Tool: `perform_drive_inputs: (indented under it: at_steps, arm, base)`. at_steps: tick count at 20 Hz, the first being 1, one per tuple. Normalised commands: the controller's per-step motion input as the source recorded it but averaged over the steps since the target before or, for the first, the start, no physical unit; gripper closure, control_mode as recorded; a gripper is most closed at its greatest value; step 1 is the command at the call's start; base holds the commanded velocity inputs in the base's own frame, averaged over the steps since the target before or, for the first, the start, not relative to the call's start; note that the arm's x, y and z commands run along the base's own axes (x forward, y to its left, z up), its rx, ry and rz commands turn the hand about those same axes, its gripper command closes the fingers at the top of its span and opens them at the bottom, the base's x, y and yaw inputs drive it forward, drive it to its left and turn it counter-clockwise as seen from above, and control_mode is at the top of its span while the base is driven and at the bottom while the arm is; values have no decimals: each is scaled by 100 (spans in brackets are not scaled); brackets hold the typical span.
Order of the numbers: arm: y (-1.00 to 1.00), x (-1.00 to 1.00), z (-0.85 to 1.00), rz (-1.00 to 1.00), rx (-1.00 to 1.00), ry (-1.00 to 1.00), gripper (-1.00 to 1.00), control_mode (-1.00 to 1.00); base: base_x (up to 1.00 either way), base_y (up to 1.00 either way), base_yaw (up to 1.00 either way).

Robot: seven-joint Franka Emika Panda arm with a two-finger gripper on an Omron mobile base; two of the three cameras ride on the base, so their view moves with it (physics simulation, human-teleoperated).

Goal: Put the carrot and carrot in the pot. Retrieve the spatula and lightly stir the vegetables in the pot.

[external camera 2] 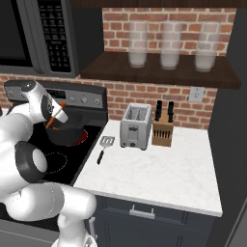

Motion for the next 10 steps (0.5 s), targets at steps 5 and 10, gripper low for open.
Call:
perform_drive_inputs:
  at_steps: [5, 10]
  arm:
    - [0, 25, -14, 0, -2, 3, 100, -100]
    - [3, 30, -18, 0, -2, 3, 100, -100]
  base:
    - [0, 0, 0]
    - [0, 0, 0]
